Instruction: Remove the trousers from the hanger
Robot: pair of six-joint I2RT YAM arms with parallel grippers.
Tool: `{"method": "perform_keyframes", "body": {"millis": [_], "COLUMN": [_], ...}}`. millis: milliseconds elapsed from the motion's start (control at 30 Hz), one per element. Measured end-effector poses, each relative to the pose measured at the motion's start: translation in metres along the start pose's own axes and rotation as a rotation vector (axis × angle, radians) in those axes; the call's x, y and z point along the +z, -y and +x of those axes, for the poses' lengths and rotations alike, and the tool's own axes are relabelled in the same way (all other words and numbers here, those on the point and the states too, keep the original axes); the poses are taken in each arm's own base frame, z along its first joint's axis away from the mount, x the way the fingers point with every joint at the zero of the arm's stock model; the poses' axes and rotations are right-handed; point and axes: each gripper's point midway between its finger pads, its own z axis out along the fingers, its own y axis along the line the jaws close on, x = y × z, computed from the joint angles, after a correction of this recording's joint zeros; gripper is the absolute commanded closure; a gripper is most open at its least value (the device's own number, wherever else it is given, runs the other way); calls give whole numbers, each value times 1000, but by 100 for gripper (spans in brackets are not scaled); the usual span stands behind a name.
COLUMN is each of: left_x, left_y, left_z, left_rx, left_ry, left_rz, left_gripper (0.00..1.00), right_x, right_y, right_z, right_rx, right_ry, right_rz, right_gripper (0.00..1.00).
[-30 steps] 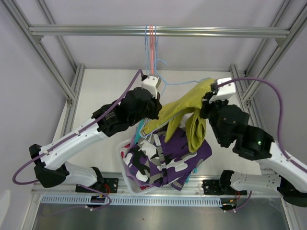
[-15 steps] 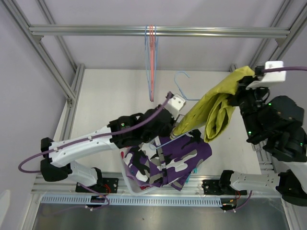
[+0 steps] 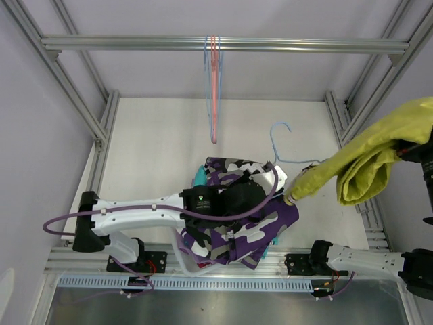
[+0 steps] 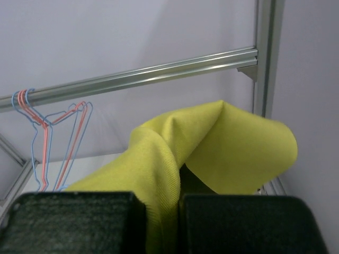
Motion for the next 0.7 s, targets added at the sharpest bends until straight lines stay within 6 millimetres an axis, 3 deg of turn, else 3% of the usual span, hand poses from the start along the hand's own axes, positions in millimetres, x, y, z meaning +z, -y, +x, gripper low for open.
{"method": "perform_keyframes", "body": {"millis": [233, 433, 567, 633, 700], "left_x": [6, 3, -17, -37, -66], "left_y": [18, 14, -12, -36, -74], "left_z": [25, 20, -6, -26, -46], "left_rx": [234, 240, 146, 53, -66], "left_ry": [18, 32, 81, 141, 220], "left_rz": [-59, -73, -84, -92, -113], "left_gripper": [99, 100, 99, 95, 86], "right_x": [-6, -8, -13, -15, -15], "right_y": [16, 18, 20, 16, 9], "right_z": [0, 11, 18, 22, 28], "right_rx": [-8, -45, -44, -38, -46], "right_ry": [-3, -35, -51, -55, -63], "right_rz": [23, 15, -12, -40, -71], "right_gripper": [100, 100, 100, 100, 100]}}
